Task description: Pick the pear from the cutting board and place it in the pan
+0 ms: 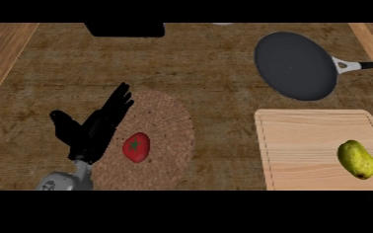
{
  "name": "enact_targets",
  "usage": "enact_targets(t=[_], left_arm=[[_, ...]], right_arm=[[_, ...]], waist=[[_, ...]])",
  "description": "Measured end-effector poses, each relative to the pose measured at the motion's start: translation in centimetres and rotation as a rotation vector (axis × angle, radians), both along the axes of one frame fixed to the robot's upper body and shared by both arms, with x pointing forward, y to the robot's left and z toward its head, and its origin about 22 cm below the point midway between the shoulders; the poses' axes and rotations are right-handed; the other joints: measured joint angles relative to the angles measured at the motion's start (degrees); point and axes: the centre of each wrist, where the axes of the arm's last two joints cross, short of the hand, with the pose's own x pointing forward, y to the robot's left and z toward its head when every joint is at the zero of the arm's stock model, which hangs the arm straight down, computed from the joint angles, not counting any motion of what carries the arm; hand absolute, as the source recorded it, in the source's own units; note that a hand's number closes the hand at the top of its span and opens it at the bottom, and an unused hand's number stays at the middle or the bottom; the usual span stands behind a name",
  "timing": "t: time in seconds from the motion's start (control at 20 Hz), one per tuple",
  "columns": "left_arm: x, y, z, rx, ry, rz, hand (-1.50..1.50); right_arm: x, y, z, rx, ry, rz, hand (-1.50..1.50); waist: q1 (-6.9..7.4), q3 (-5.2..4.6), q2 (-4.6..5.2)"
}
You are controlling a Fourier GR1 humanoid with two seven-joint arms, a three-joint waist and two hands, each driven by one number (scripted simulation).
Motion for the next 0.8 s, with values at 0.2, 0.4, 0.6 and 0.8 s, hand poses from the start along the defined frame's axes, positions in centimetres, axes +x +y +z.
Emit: enact_targets(t=[0.2,0.4,0.6,0.8], left_arm=[[0.2,0.1,-0.1,-0.001,0.002,-0.001,0.00],[0.1,-0.1,-0.1,0.001,0.001,-0.005,0.00],[0.0,-0.3,0.4,0.002,0.000,-0.004,0.00],[-0.3,-0.9,0.3,0.002,0.006,0.000,0.00]], right_arm=[[1.1,1.4,2.2,-0.181,0.190,0.054,-1.50],[2.1,3.8,3.7,-0.314,0.377,0.117,-1.50],[2.8,7.1,4.1,-0.385,0.491,0.146,-1.50],[3.3,9.5,3.9,-0.402,0.553,0.149,-1.50]], waist=[[0.10,-0.04,-0.10],[0.19,-0.04,-0.19],[-0.02,0.02,-0.28],[-0.21,0.09,-0.28]])
